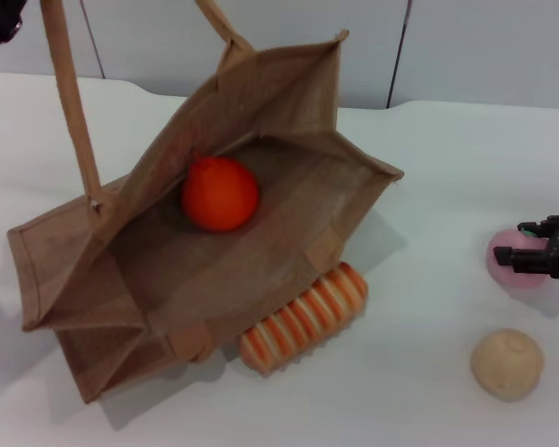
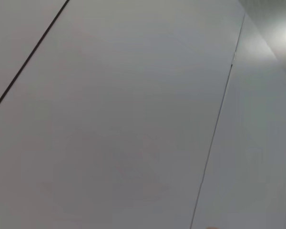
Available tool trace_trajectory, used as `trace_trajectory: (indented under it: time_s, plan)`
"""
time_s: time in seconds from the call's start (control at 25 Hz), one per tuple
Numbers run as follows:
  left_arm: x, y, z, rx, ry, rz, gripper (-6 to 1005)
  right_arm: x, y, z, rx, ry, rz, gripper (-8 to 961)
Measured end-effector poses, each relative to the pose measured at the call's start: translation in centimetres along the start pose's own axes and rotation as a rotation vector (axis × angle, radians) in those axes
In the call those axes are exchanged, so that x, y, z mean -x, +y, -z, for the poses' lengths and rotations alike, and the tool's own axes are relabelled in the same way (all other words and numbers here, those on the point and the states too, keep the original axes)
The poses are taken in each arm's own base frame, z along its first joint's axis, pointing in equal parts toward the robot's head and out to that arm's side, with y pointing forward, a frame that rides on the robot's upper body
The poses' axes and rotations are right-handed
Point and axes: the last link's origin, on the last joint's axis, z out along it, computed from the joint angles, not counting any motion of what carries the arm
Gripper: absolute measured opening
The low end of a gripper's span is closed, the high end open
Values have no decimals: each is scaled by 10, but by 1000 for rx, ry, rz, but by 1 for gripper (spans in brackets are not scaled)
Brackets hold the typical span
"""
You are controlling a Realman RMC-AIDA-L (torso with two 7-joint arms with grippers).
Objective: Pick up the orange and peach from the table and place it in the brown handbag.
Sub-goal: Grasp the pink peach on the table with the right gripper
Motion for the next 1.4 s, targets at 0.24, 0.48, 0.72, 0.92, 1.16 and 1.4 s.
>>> trace_trajectory:
  time_s: [0.24, 0.48, 0.72, 0.92, 1.16, 1.4]
  plan:
    - [0, 0, 0, -1, -2, 0, 108, 0, 0, 0, -2, -5, 1, 586]
    - [0, 0, 0, -2, -3, 1, 108, 1, -1, 1, -5, -15, 2, 540]
    - [0, 0, 0, -2, -3, 1, 108, 1, -1, 4, -3, -30, 10, 507]
    - [1, 0, 0, -2, -2, 2, 108, 0, -2, 7, -7, -34, 7, 484]
    - [1, 0, 0, -2, -2, 2, 108, 1, -2, 7, -9, -52, 11, 403]
    - [1, 0, 0, -1, -2, 2, 108, 1, -2, 7, -9, -51, 10, 352]
